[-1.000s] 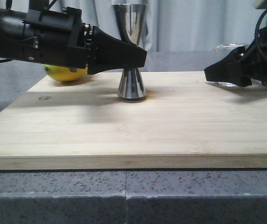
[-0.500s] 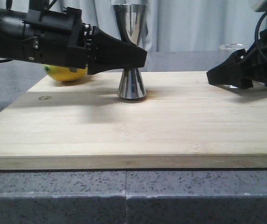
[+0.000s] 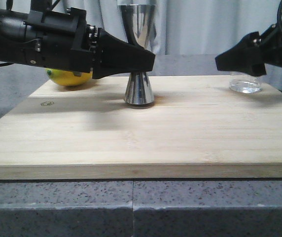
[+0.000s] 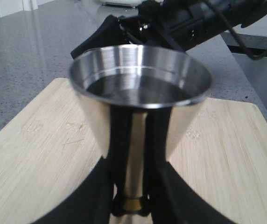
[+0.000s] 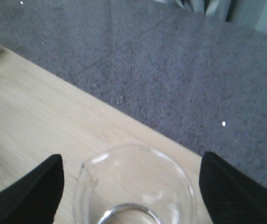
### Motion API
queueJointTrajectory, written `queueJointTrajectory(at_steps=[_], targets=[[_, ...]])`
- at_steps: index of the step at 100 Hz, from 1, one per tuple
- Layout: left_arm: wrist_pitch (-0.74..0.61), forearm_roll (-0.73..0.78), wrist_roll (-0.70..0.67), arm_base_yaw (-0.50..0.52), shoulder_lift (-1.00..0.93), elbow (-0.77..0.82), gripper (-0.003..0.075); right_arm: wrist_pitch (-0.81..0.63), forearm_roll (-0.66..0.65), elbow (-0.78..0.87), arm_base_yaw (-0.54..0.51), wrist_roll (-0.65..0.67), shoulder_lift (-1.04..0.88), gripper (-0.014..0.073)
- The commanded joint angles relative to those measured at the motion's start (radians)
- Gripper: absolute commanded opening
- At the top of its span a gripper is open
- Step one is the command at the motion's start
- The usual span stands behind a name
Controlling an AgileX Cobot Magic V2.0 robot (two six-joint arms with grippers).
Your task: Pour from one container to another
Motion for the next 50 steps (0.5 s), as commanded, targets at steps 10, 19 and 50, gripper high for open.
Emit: queueJointTrajectory(at_steps=[10, 19, 50], targets=[[0.111, -0.081, -0.006, -0.009, -0.041, -0.029, 0.0059, -0.079, 0.025, -0.023, -0.007, 0.002, -0.138, 0.0558], [0.111, -0.081, -0.006, -0.009, -0.041, -0.029, 0.006, -0.079, 0.025, -0.023, -0.007, 0.002, -0.172, 0.0558], [0.035, -0.081, 0.002, -0.005, -0.041, -0.035, 0.006, -0.079, 0.025, -0.023, -0.007, 0.002, -0.252, 0.0558]])
